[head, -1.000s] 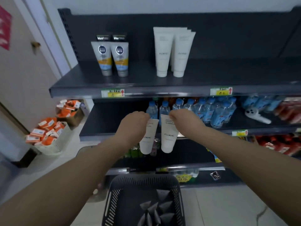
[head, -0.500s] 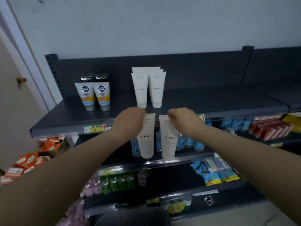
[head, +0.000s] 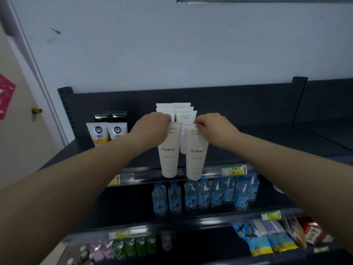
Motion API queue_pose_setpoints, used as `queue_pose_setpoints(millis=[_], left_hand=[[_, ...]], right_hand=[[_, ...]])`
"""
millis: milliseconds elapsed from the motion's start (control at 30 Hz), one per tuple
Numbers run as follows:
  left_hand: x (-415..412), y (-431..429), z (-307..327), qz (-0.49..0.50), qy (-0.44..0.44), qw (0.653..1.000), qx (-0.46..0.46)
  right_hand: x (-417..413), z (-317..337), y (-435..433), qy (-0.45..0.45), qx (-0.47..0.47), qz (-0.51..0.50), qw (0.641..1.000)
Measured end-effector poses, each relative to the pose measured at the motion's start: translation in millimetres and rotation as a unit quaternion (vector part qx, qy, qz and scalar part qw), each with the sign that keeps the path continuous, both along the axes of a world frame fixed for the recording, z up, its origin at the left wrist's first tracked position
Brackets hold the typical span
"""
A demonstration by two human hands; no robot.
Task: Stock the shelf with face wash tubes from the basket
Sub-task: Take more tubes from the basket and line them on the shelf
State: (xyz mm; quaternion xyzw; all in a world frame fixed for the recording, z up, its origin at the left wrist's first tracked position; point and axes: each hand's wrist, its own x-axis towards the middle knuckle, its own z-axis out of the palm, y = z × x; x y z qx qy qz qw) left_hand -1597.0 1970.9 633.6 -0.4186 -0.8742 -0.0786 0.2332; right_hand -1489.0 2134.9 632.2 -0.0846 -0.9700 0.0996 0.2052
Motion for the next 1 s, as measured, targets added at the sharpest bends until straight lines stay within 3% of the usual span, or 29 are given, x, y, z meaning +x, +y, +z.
queue_pose_setpoints(millis=[400, 1000], left_hand=[[-50.5, 25.4, 11.2, 0.038, -0.016, 0.999, 0.003], [-84.8, 45.2, -13.9, 0.045, -0.047, 0.998, 0.013]], right_hand=[[-53.0, 20.8, 22.9, 0.008, 0.014, 0.007, 1.0], [-92.9, 0.1, 41.0, -0.029, 0.009, 0.007, 1.0]])
